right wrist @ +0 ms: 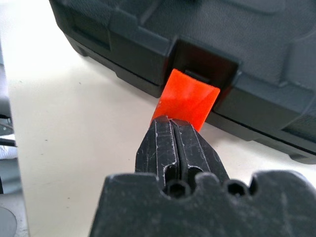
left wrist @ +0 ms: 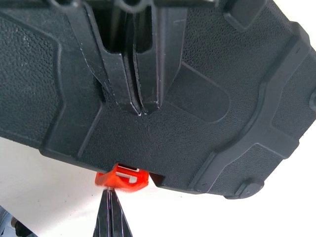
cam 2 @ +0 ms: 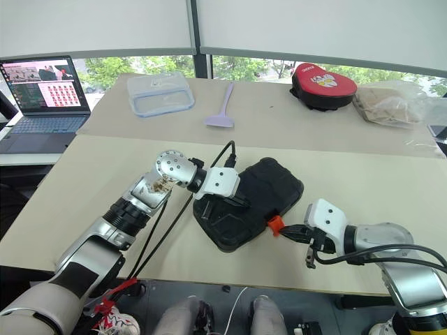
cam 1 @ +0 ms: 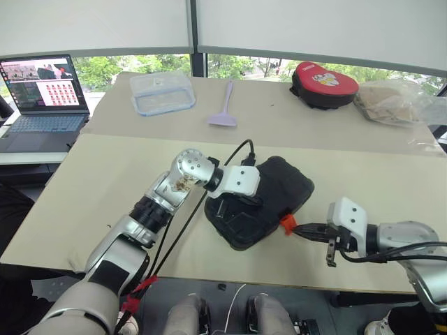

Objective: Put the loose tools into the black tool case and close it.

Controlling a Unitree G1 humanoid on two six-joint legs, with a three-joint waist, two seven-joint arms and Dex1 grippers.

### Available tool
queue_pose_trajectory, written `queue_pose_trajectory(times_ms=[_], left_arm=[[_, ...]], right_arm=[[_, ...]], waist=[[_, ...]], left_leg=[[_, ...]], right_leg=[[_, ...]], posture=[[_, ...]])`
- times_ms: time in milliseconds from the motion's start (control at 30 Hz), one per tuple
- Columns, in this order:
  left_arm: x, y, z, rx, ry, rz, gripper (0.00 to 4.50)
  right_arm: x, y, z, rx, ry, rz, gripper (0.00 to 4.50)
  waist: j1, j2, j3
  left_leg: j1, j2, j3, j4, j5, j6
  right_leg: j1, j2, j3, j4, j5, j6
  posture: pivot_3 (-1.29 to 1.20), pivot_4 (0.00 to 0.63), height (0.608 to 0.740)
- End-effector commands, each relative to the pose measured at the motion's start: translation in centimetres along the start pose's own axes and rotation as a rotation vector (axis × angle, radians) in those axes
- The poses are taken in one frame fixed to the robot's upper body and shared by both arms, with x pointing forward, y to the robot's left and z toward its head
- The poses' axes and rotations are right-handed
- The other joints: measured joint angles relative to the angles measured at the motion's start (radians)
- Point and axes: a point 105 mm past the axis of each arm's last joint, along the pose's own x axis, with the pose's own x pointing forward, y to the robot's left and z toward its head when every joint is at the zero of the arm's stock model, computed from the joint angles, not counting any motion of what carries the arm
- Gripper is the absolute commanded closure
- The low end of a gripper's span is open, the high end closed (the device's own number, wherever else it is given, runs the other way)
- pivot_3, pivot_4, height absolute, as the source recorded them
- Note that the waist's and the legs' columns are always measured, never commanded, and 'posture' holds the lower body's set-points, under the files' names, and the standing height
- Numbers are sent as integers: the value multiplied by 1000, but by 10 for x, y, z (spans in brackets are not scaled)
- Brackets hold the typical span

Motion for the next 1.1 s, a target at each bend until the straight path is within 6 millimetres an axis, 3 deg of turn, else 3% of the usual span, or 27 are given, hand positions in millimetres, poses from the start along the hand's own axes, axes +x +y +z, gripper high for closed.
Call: queue_pose_trajectory(times_ms=[33, 233, 433, 567, 733, 1000, 1100], left_arm=[[7, -16, -24, -84, 73, -57, 4357], [10, -13, -16, -76, 40, -41, 4357], [13, -12, -17, -57, 47, -45, 4357], [14, -13, -19, -36, 60, -52, 4357], [17, -14, -23, -12, 78, -61, 4357], [17, -11, -28, -21, 78, -39, 4357], [7, -7, -28, -67, 61, 0, 4357]], right_arm=[[8, 2, -2, -38, 7, -5, 4500], [27, -11, -5, -34, -25, -104, 4500], [32, -9, 11, -26, -126, -130, 4500], [21, -8, 36, -37, -249, -165, 4500], [7, -5, 53, -9, -312, -171, 4500], [8, -6, 45, -11, -251, -170, 4500], [-5, -9, 44, 1, -235, -163, 4500]], waist=[[0, 0, 0], [1, 0, 0], [-5, 0, 0], [-10, 0, 0], [-13, 1, 0], [-4, 3, -4], [-2, 3, -4]], left_leg=[[0, 0, 0, 0, 0, 0], [-1, 0, 0, 1, 0, 0], [-1, 0, 0, 1, 0, 0], [-1, 1, 0, 1, 0, -1], [-1, 1, 1, 1, 0, -1], [0, 1, 0, 1, 0, 0], [-1, 1, 0, 1, -1, 1]], right_leg=[[0, 0, 0, 0, 0, 0], [0, 0, 0, 1, 0, 0], [0, 1, -1, 1, 0, 0], [-1, 1, 0, 1, 0, 0], [-2, 1, 0, 2, 0, 0], [0, 1, 0, 0, 0, -1], [-1, 1, 0, 0, 0, 0]], posture=[[0, 150, 731], [0, 150, 731], [0, 150, 731], [0, 150, 731], [0, 150, 731], [0, 150, 731], [0, 150, 731]])
